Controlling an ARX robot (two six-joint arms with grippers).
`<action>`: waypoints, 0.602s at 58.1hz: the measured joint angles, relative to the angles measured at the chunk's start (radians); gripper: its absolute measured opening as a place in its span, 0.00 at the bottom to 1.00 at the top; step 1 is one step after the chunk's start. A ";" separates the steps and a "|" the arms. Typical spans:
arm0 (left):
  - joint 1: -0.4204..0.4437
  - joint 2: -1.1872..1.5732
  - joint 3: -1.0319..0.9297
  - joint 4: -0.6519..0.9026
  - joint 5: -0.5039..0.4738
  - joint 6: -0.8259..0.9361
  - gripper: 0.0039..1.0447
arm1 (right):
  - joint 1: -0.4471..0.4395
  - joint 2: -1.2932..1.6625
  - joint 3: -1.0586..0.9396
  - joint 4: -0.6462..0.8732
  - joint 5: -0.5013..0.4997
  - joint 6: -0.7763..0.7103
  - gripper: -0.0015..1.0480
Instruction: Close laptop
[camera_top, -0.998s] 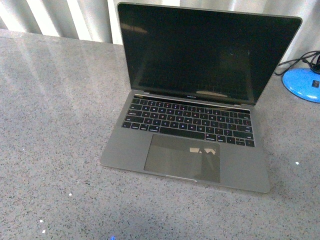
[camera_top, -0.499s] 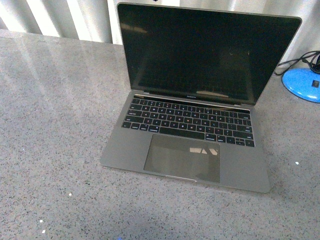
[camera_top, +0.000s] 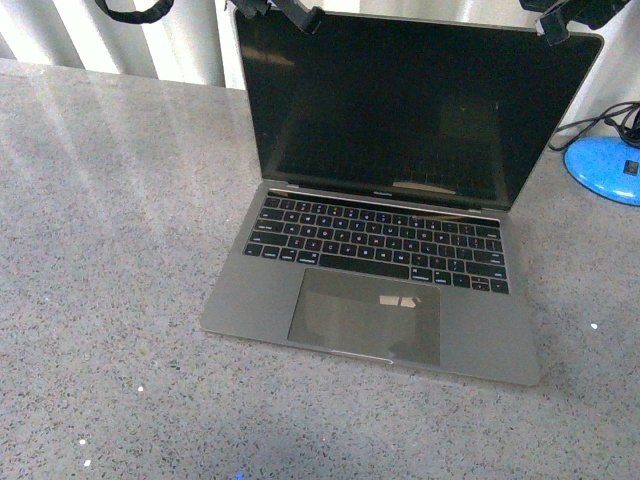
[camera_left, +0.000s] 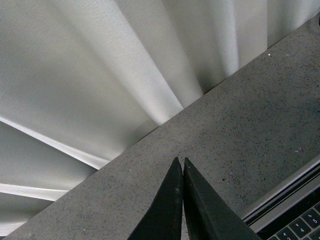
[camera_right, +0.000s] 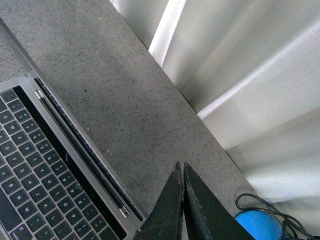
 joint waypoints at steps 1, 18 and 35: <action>0.000 0.001 0.000 0.000 0.000 0.000 0.03 | 0.000 0.001 -0.002 0.003 0.000 0.000 0.01; -0.011 0.018 0.002 -0.003 0.003 0.006 0.03 | -0.008 0.033 0.016 0.004 -0.015 0.001 0.01; -0.024 0.020 0.021 -0.048 0.019 0.042 0.03 | -0.017 0.042 0.019 0.004 -0.021 0.009 0.01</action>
